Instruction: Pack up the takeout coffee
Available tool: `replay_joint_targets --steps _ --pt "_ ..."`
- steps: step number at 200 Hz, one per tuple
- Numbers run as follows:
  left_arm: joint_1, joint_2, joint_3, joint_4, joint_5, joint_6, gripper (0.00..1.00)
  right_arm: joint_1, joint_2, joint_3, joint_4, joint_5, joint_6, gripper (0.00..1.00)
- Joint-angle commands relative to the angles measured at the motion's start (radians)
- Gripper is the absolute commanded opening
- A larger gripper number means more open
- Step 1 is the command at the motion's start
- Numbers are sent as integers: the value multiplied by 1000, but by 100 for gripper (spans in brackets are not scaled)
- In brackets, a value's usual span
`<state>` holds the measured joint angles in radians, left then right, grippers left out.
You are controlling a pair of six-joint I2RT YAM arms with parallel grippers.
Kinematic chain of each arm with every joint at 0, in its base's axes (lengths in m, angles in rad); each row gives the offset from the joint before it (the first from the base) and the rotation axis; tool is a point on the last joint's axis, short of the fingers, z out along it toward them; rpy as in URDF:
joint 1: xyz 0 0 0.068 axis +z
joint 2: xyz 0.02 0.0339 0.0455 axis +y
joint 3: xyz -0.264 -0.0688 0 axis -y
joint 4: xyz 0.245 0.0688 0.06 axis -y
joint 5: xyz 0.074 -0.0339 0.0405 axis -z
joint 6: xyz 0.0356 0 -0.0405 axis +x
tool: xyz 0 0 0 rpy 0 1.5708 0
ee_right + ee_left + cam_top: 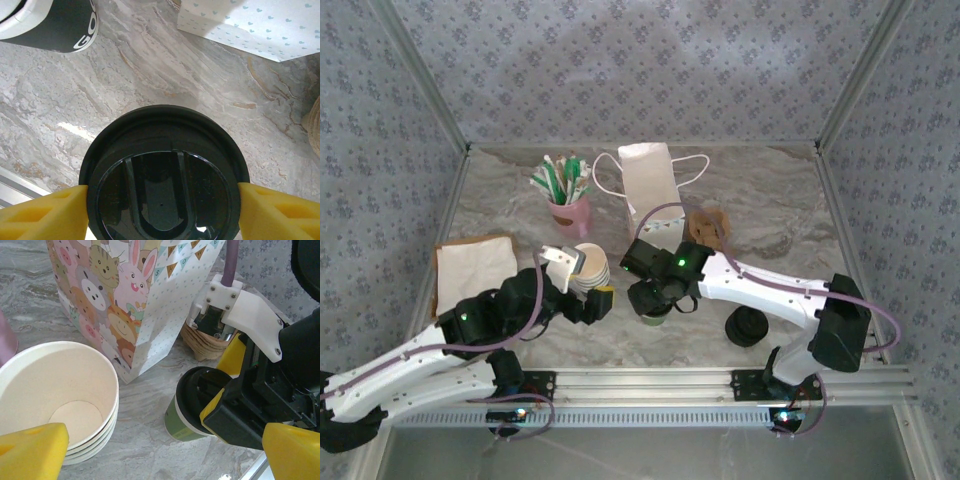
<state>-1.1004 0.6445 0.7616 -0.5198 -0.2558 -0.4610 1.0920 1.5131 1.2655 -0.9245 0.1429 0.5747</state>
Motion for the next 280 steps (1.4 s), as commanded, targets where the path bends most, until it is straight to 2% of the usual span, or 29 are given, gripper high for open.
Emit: replay_joint_targets --steps 1,150,280 --pt "3 3 -7 36 -14 13 100 7 18 31 -30 5 -8 75" --pt "3 14 -5 40 -13 16 100 12 43 13 -35 -12 -1 75" --pt "4 44 6 52 -10 27 99 36 19 -40 -64 26 26 74"
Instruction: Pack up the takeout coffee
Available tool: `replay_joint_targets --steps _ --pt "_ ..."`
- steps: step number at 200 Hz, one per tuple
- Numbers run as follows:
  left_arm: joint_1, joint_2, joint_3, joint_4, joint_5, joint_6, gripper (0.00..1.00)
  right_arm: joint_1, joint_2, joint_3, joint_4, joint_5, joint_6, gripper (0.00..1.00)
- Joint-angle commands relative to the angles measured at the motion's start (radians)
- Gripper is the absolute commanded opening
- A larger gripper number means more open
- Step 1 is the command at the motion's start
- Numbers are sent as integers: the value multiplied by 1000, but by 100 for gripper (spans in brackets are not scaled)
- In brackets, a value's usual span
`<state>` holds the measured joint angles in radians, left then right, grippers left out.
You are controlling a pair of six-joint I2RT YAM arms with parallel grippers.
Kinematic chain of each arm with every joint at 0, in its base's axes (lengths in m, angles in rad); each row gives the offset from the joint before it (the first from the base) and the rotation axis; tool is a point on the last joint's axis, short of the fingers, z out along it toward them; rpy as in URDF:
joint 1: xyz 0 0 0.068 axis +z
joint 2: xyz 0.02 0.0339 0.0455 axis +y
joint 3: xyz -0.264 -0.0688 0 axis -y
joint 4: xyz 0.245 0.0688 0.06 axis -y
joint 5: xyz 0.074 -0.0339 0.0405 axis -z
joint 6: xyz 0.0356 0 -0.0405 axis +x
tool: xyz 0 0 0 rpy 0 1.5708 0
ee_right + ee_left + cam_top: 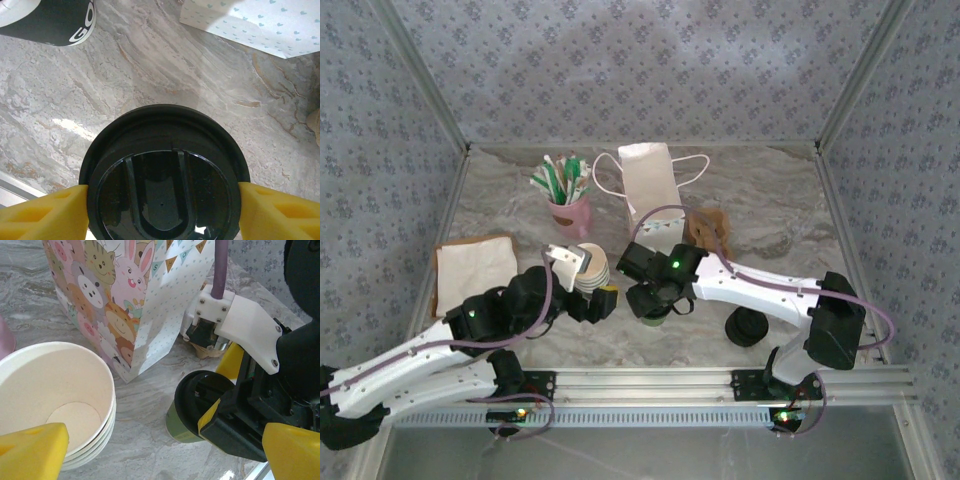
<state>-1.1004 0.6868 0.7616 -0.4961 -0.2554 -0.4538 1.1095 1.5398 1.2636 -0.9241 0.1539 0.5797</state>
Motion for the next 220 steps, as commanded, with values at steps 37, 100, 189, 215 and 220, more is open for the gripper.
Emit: replay_joint_targets --steps 37,100,189,215,220 --pt "4 11 5 36 -6 21 99 33 -29 -94 -36 37 32 74" --pt "4 18 5 41 -5 21 99 33 -29 -136 -11 44 40 74" --pt "4 23 15 42 -5 24 99 39 -64 -30 -72 73 42 84" --pt "4 28 17 39 -5 24 99 39 -74 -4 -88 70 39 88" --pt "4 28 18 39 -6 24 100 39 -77 -1 -88 70 38 89"
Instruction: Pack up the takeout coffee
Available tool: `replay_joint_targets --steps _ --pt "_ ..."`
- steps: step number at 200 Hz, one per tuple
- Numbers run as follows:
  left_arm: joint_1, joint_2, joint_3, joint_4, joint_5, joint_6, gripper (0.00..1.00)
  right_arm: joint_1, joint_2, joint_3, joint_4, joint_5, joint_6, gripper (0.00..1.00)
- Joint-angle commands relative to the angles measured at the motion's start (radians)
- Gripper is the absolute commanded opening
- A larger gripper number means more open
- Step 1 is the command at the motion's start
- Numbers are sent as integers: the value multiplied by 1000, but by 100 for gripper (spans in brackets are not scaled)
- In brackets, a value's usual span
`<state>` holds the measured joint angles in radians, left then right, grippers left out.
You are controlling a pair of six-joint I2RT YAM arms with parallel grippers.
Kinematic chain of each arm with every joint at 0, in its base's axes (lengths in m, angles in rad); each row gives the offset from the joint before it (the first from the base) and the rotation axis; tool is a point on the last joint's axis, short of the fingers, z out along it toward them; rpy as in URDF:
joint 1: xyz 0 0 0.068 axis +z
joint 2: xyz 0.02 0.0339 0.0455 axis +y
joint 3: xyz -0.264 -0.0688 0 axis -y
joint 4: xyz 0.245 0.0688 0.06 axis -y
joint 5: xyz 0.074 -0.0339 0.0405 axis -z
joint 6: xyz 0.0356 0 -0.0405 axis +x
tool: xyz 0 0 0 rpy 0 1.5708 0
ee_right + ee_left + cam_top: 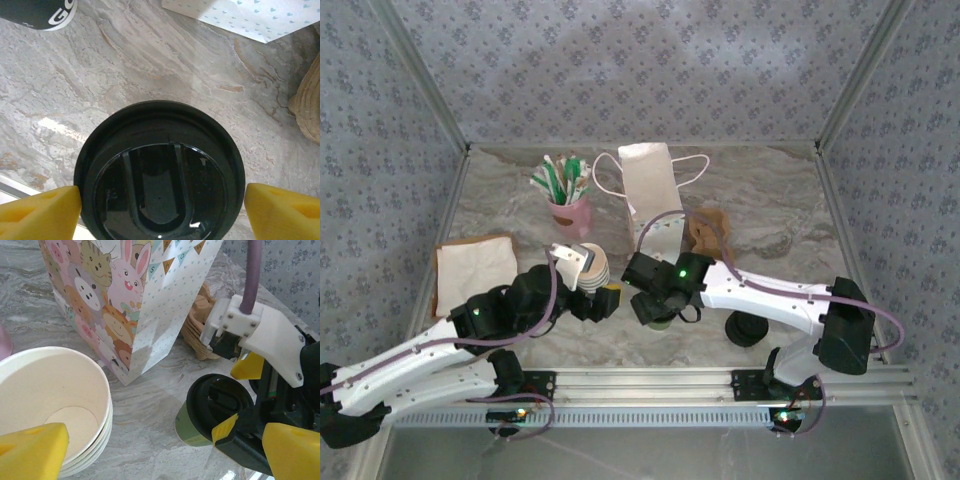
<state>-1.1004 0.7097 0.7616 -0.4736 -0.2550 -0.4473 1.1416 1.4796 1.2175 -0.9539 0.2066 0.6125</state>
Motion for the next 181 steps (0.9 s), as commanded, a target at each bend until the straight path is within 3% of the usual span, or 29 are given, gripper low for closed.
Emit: replay_joint_targets --steps 1,64,84,94,154,181 --pt "4 5 19 16 -6 18 99 7 -17 47 -59 17 5 89" --pt "4 34 36 19 19 13 97 -17 -98 24 -73 27 9 86" --pt "4 73 63 25 65 12 85 -62 -160 -16 -39 -15 35 82" --pt "4 99 82 23 92 10 75 -89 -192 -69 -13 -51 37 79" --pt "-6 229 104 77 211 -55 27 -225 -310 -208 156 -309 43 33" --pt "-31 277 103 113 229 -75 19 -256 -320 -232 200 -372 46 18"
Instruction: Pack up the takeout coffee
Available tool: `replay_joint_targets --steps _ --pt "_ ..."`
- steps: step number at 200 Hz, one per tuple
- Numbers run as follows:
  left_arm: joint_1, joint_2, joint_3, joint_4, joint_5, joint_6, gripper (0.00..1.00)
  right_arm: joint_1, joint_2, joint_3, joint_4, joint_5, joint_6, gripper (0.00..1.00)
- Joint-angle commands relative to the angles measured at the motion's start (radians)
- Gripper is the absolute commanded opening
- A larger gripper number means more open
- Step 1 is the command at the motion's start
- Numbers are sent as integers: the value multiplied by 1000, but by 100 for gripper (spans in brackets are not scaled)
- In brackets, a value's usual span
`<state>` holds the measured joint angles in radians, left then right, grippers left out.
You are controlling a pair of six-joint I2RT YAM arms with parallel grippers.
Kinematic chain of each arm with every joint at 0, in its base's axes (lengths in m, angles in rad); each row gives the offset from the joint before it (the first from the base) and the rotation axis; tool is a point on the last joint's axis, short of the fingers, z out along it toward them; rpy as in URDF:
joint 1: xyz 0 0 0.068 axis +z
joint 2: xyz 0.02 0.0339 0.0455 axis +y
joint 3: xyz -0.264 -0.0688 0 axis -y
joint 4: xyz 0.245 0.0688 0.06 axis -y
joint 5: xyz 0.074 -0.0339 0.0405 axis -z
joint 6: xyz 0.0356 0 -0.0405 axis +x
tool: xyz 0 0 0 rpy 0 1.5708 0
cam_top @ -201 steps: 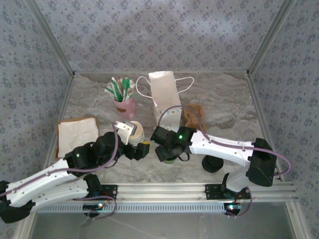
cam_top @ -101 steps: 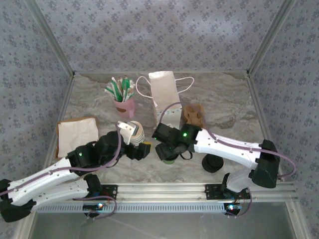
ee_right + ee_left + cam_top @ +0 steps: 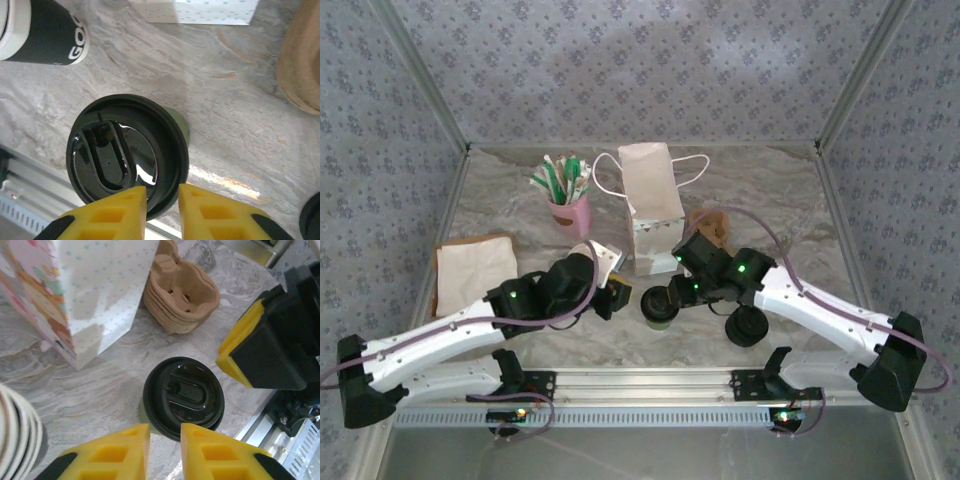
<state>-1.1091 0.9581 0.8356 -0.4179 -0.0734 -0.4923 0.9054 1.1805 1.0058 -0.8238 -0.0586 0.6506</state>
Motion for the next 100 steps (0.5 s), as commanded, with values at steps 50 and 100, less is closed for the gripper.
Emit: replay_joint_targets --steps 50,100 --pt "-46 134 29 125 73 -43 11 -38 -5 -37 86 -129 6 4" --pt "-48 229 37 164 107 -50 6 -48 10 -57 85 -125 1 3"
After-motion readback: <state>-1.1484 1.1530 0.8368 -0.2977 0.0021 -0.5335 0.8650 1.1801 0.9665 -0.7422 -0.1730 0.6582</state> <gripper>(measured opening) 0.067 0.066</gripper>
